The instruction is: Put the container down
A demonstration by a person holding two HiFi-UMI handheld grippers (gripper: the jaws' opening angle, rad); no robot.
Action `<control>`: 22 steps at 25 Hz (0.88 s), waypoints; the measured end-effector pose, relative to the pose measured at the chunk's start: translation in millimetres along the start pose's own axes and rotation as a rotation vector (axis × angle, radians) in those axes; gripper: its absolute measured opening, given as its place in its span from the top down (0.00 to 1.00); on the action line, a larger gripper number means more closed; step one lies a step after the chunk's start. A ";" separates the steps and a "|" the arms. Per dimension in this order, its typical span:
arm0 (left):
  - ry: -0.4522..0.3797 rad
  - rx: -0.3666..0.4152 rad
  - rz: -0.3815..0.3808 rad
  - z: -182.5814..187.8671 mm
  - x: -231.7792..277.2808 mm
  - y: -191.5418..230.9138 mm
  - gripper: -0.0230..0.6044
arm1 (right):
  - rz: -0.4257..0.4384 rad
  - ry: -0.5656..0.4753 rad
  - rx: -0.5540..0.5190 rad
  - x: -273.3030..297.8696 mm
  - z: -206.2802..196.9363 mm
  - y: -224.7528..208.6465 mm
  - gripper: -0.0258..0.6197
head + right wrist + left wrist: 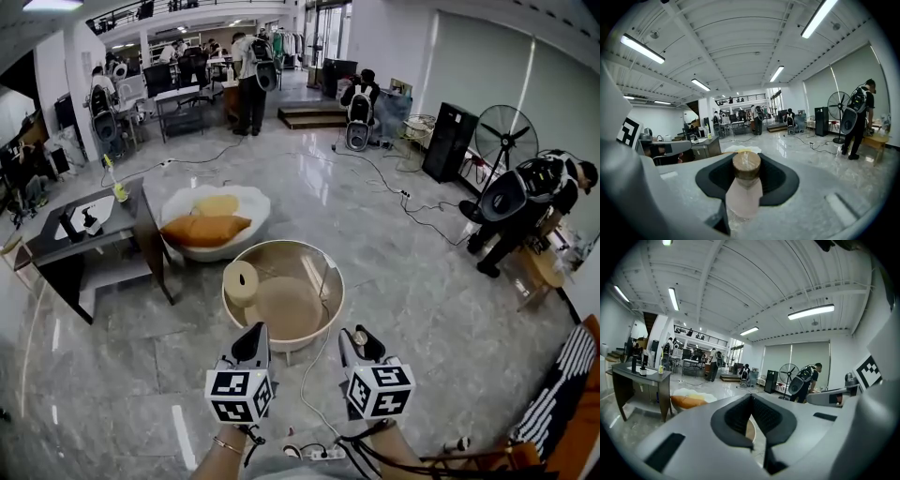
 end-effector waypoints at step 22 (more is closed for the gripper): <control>-0.002 0.036 -0.036 34.1 119.4 33.1 0.97 | -0.070 -0.011 0.033 94.4 38.2 -51.9 0.76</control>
Point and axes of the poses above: the fingertips, and each gripper's own axes: x forward along the fingers, y to its left, z out of its top, the point moved 8 cm from there along -x, backward along the fingers, and after that the axes turned 3 degrees about z, right-handed, at the moved point
